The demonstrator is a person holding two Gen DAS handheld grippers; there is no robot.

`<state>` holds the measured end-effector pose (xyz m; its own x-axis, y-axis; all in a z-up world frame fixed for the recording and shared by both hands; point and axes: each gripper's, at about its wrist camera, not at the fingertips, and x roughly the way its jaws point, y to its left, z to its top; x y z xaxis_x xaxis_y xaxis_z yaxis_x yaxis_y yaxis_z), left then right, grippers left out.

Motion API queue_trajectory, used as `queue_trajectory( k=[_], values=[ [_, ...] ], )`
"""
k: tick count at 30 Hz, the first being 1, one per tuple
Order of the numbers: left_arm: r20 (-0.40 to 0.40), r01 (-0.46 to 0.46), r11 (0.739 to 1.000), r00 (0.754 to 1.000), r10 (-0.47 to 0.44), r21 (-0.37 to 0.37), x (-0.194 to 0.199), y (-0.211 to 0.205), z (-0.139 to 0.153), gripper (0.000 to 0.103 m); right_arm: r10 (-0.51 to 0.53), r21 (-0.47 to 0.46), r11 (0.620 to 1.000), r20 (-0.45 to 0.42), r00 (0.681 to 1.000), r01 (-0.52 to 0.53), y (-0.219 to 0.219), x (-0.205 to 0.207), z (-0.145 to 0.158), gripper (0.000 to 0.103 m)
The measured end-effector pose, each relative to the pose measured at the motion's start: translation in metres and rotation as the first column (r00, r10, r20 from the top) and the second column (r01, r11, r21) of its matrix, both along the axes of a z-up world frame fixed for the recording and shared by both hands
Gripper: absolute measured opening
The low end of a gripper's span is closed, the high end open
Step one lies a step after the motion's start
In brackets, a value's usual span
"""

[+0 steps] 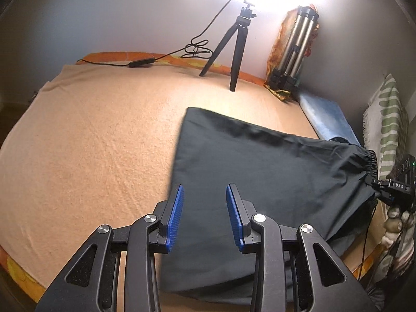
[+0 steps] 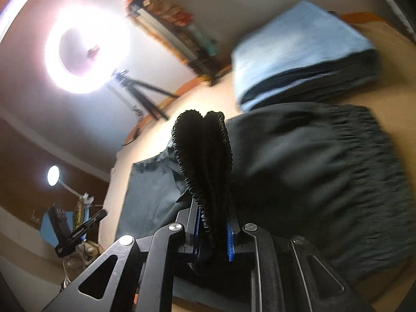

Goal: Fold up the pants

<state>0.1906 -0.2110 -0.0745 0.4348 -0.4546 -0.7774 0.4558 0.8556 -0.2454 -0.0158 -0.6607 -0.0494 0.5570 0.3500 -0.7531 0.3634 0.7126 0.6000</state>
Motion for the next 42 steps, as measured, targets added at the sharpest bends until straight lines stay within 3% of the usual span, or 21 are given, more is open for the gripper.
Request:
queue_trajectory(
  k=[9, 16, 17, 18, 21, 22, 27, 30, 35, 42],
  values=[
    [0.0, 0.044, 0.999, 0.999, -0.044, 0.028, -0.009, -0.017, -0.004, 0.032, -0.095, -0.061, 0.994, -0.091, 0.991, 0.09, -0.04, -0.021, -0.013, 0.014],
    [0.009, 0.07, 0.996, 0.997, -0.071, 0.06, -0.016, -0.026, -0.006, 0.032, -0.104, -0.117, 0.989, -0.098, 0.99, 0.093, -0.051, -0.023, -0.013, 0.015],
    [0.009, 0.069, 0.995, 0.997, -0.07, 0.068, -0.016, -0.026, -0.006, 0.032, -0.1, -0.138, 0.987, -0.106, 0.989, 0.085, -0.05, -0.022, -0.012, 0.018],
    [0.006, 0.067, 0.995, 0.998, -0.067, 0.075, -0.016, -0.025, -0.008, 0.032, -0.089, -0.168, 0.983, -0.115, 0.989, 0.069, -0.047, -0.02, -0.009, 0.027],
    [-0.002, 0.056, 0.995, 0.998, -0.056, 0.083, -0.015, -0.021, -0.01, 0.032, -0.088, -0.321, 0.946, -0.116, 0.989, 0.047, -0.037, -0.019, 0.01, 0.041],
    [-0.005, 0.05, 0.995, 0.999, -0.05, 0.086, -0.015, -0.019, -0.01, 0.032, -0.089, -0.382, 0.923, -0.104, 0.991, 0.043, -0.031, -0.019, 0.02, 0.043],
    [-0.094, 0.015, 0.999, 0.996, -0.01, 0.05, -0.011, -0.003, -0.022, 0.032, -0.034, -0.468, 0.884, -0.022, 0.999, 0.02, -0.004, -0.014, 0.049, 0.049],
    [-0.147, 0.011, 0.999, 0.989, -0.006, 0.034, -0.014, 0.002, -0.031, 0.032, 0.036, -0.474, 0.88, 0.01, 0.999, -0.027, 0.019, -0.004, 0.058, 0.049],
    [-0.173, 0.003, 1.0, 0.985, 0.003, 0.031, -0.019, 0.004, -0.039, 0.032, 0.159, -0.409, 0.903, 0.034, 0.987, -0.132, 0.058, 0.02, 0.059, 0.053],
    [-0.229, -0.016, 1.0, 0.973, 0.01, -0.024, -0.02, 0.003, -0.045, 0.032, 0.328, -0.322, 0.897, 0.025, 0.944, -0.303, 0.134, 0.064, 0.042, 0.056]
  ],
)
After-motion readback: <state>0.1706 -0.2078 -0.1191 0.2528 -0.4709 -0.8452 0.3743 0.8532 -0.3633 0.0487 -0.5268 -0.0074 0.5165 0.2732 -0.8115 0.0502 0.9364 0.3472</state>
